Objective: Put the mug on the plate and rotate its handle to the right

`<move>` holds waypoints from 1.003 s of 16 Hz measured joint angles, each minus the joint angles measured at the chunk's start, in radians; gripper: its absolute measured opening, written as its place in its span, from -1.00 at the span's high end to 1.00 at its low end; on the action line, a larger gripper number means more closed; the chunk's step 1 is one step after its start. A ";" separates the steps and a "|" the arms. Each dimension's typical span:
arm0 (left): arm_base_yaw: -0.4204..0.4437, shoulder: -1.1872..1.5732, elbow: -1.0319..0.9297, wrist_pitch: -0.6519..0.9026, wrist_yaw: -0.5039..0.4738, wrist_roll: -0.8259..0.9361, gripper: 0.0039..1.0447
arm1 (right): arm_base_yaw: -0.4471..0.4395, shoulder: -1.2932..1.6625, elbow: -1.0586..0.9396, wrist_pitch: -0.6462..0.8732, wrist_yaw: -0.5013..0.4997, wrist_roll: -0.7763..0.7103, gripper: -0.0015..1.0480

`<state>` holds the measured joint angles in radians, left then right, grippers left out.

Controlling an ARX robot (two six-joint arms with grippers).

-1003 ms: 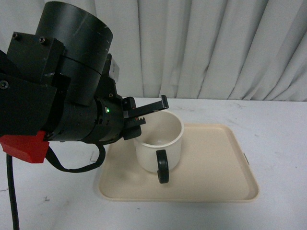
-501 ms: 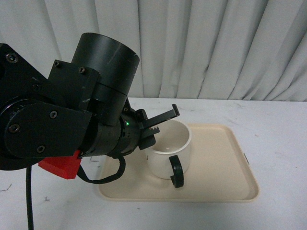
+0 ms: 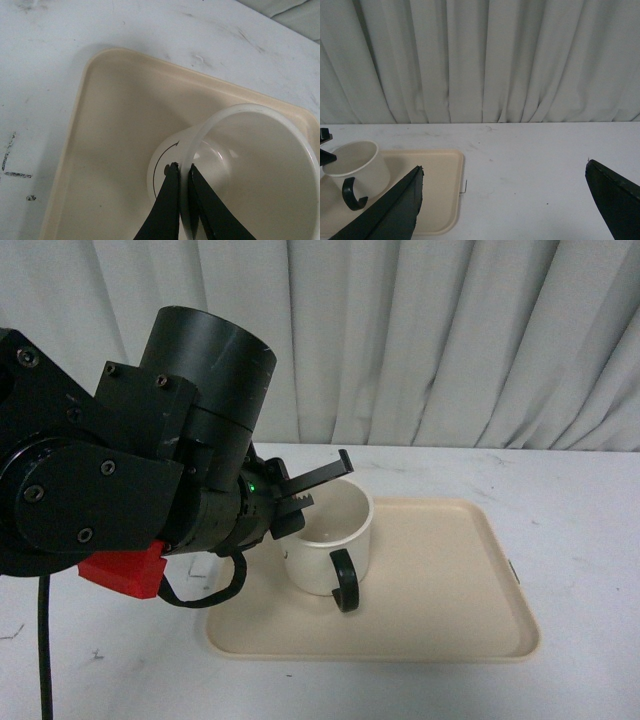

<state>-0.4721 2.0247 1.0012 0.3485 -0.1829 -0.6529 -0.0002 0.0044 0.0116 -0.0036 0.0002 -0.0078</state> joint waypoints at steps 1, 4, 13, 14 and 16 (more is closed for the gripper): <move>-0.005 0.000 0.011 -0.016 -0.007 0.016 0.95 | 0.000 0.000 0.000 0.000 0.000 0.000 -0.87; -0.005 0.000 0.039 -0.056 -0.017 0.082 0.95 | 0.000 0.000 0.000 0.000 0.000 0.000 -0.87; 0.011 -0.141 -0.010 0.048 0.056 0.205 -0.60 | 0.000 0.000 0.000 0.000 0.000 0.000 -0.87; 0.016 -0.186 -0.044 0.107 0.056 0.245 -0.78 | 0.000 0.000 0.000 0.000 0.000 0.000 -0.87; 0.024 -0.313 -0.122 0.256 0.086 0.341 -0.86 | 0.000 0.000 0.000 0.000 0.000 0.000 -0.87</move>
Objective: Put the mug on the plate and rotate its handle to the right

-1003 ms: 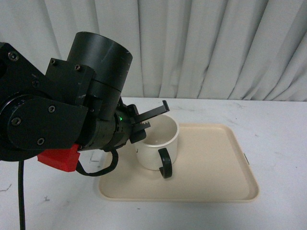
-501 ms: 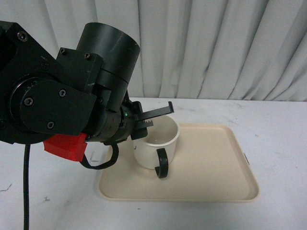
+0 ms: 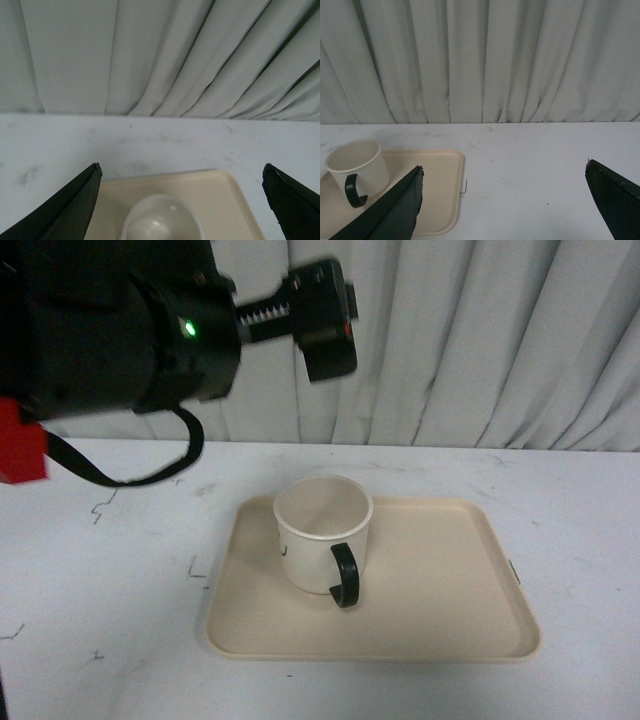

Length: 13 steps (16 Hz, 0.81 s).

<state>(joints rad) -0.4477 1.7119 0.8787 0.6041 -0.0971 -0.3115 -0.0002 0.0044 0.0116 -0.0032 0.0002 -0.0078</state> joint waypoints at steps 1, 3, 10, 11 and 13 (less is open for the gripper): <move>0.000 -0.043 -0.018 0.022 0.005 0.033 -0.87 | 0.000 0.000 0.000 0.000 0.000 0.000 -0.87; -0.019 -0.175 -0.086 0.047 0.008 0.153 -0.88 | 0.000 0.000 0.000 0.000 0.000 0.000 -0.87; 0.185 -0.679 -0.602 0.129 -0.160 0.294 0.65 | 0.000 0.000 0.000 -0.001 0.000 0.000 -0.87; 0.222 -0.738 -0.641 0.127 -0.132 0.294 0.93 | 0.000 0.000 0.000 0.000 0.000 0.000 -0.87; 0.274 -0.827 -0.705 0.100 -0.087 0.296 0.97 | 0.000 0.000 0.000 0.000 0.000 0.000 -0.87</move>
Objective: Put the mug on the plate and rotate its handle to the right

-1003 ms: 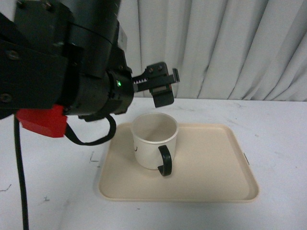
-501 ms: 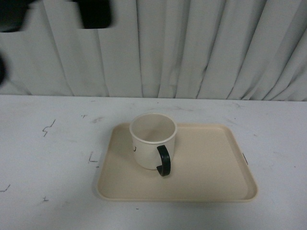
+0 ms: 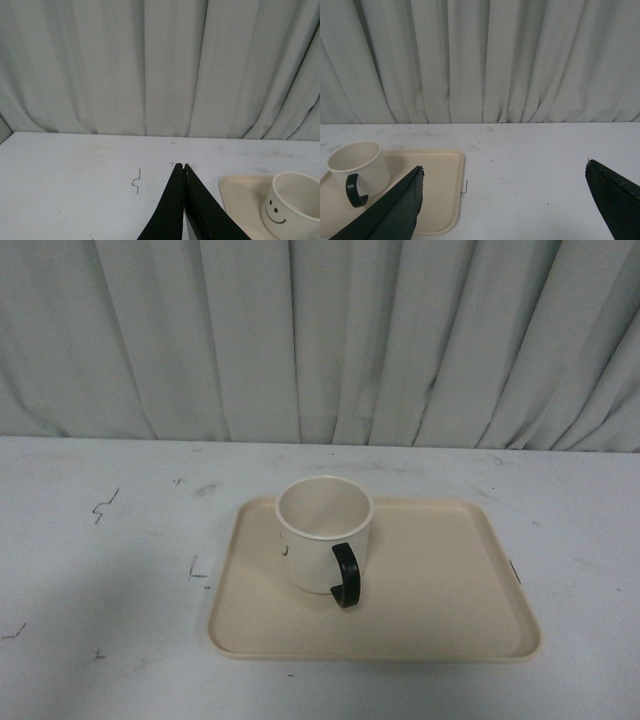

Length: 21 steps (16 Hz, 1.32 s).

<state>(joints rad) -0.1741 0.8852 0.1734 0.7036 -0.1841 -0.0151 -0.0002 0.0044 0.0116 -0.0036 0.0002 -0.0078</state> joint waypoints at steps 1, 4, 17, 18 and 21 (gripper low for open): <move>0.016 -0.034 -0.023 -0.016 0.019 0.000 0.97 | 0.000 0.000 0.000 0.000 0.000 0.000 -0.87; 0.062 -0.151 -0.074 -0.074 0.067 0.000 0.97 | 0.000 0.000 0.000 0.000 0.000 0.000 -0.87; 0.172 -0.567 -0.165 -0.385 0.184 0.001 0.97 | 0.000 0.000 0.000 0.000 0.000 0.000 -0.87; 0.172 -0.594 -0.165 -0.407 0.184 0.001 0.97 | 0.000 0.000 0.000 0.000 0.000 0.000 -0.87; 0.172 -0.661 -0.165 -0.476 0.184 0.001 0.97 | 0.000 0.000 0.000 0.000 0.000 0.000 -0.87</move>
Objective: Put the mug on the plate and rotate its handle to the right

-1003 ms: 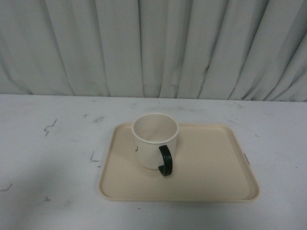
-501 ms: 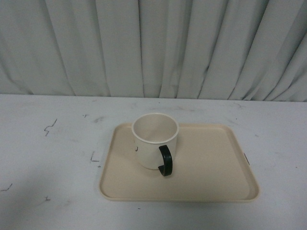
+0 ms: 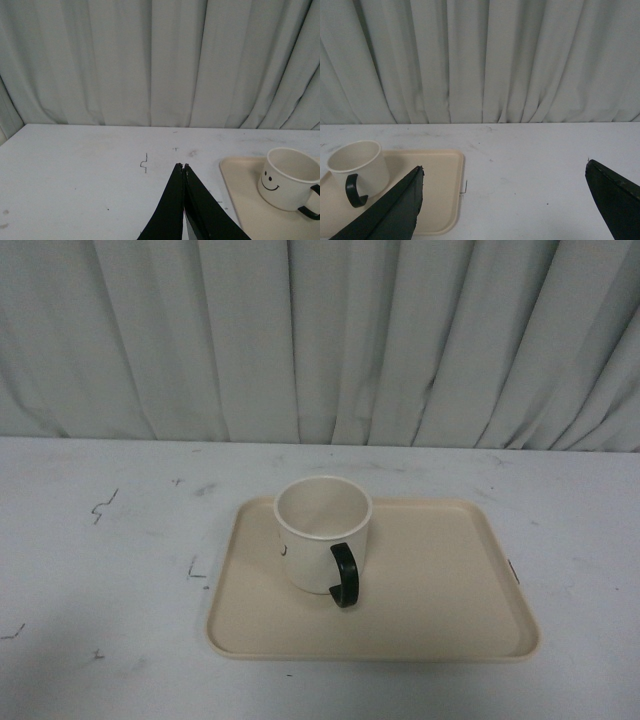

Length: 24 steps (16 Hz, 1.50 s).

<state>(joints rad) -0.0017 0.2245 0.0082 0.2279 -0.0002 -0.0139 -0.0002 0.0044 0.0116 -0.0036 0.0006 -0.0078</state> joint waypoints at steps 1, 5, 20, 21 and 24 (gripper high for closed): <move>0.000 -0.019 0.000 -0.020 0.000 0.000 0.97 | 0.000 0.000 0.000 0.000 0.000 0.000 -0.87; 0.000 -0.150 0.000 -0.203 0.000 0.000 0.97 | 0.000 0.000 0.000 0.000 0.000 0.000 -0.87; 0.001 -0.216 0.001 -0.232 0.000 0.001 -0.92 | -0.137 0.375 0.068 0.391 -0.054 0.043 -0.87; 0.000 -0.216 0.001 -0.232 0.000 0.000 -0.86 | -0.127 0.547 0.119 0.529 -0.038 0.069 -0.87; 0.001 -0.216 0.001 -0.232 0.000 0.001 -0.88 | 0.004 1.101 0.415 0.688 0.108 0.174 -0.87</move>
<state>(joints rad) -0.0010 0.0086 0.0090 -0.0036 -0.0006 -0.0132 0.0036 1.1053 0.4267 0.6842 0.1085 0.1665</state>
